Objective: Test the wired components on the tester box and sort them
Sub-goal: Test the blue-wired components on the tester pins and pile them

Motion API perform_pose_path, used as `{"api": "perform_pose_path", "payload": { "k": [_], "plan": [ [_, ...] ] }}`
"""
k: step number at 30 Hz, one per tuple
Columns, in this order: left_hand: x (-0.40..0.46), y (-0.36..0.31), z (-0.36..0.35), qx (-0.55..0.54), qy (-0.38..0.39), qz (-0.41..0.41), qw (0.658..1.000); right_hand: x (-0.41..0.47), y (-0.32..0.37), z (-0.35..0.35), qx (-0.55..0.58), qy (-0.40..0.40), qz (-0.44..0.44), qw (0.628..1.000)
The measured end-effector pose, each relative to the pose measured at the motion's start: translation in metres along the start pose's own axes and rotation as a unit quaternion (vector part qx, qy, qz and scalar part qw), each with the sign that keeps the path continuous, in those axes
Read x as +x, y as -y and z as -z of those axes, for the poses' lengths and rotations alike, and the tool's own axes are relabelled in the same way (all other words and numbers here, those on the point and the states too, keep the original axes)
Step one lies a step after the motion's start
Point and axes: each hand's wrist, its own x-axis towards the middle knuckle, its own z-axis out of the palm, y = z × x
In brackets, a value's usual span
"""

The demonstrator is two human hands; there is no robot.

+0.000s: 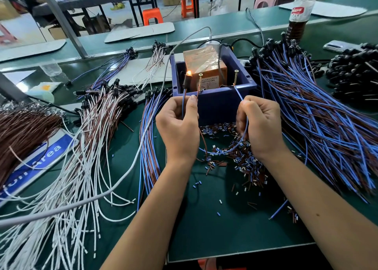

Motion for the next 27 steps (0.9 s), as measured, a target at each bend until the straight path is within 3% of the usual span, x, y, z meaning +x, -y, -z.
{"api": "perform_pose_path", "payload": {
  "k": [16, 23, 27],
  "plan": [
    [-0.002, -0.001, 0.000, 0.004, 0.005, 0.003, 1.000, 0.001, 0.000, 0.002, -0.009, -0.024, -0.012, 1.000],
    [-0.007, -0.014, 0.000, -0.003, -0.067, -0.032, 0.997, -0.002, 0.004, 0.004, -0.003, -0.026, 0.015, 1.000],
    [-0.013, -0.031, -0.027, 0.004, -0.009, -0.011, 1.000, -0.001, 0.007, 0.016, -0.030, -0.096, 0.010, 0.995]
  ]
}}
